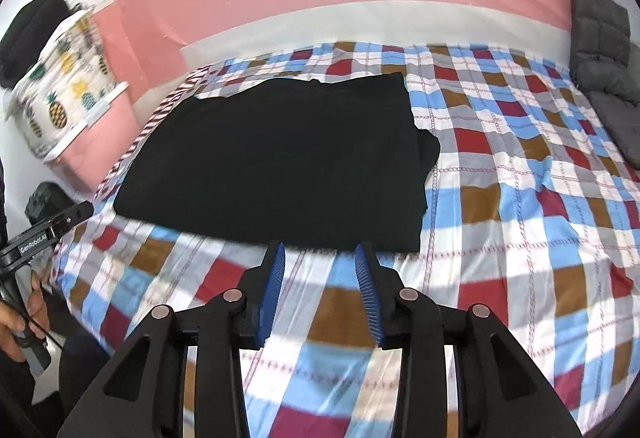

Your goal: Fold large clothes

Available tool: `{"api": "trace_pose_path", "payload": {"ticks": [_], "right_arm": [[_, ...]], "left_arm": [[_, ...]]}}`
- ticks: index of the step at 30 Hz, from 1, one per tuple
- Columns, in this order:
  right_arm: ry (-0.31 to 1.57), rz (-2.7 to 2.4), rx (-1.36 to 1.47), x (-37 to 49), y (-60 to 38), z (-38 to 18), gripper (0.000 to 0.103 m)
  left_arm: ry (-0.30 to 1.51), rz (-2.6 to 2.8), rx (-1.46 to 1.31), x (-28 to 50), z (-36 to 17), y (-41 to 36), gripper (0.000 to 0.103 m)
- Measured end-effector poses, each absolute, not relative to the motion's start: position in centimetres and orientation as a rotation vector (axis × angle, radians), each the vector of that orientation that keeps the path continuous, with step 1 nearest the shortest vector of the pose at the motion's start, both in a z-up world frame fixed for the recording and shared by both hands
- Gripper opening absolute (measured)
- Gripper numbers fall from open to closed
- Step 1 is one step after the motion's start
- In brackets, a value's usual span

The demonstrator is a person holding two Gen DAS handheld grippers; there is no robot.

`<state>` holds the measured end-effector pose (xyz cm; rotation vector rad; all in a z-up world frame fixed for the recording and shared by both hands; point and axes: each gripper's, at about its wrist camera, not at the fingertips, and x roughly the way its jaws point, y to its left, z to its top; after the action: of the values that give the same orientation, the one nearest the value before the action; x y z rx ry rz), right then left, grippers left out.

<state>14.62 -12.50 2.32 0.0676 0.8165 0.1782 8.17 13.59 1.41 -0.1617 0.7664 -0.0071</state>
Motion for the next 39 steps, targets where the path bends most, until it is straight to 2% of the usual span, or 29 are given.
{"api": "trace_pose_path", "payload": {"ticks": [5,9,17,39], "right_arm": [[0.809,0.183,0.073,10.9,-11.8,2.6,0.039],[0.805,0.191,0.061,8.4,-11.1,2.8,0.047],[0.784,0.19,0.007,5.6,-10.0,3.1,0.048],[0.803,0.205,-0.033,5.5,-7.8,2.8,0.048]], "left_arm": [[0.797,-0.007,-0.157,4.1,1.5,11.4,0.056],[0.811,-0.005,-0.144,1.8,1.4,10.1,0.057],[0.807,-0.004,-0.121,-0.2,1.8,9.2,0.058],[0.812,0.023,-0.098,-1.2,1.3,9.2,0.058]]}}
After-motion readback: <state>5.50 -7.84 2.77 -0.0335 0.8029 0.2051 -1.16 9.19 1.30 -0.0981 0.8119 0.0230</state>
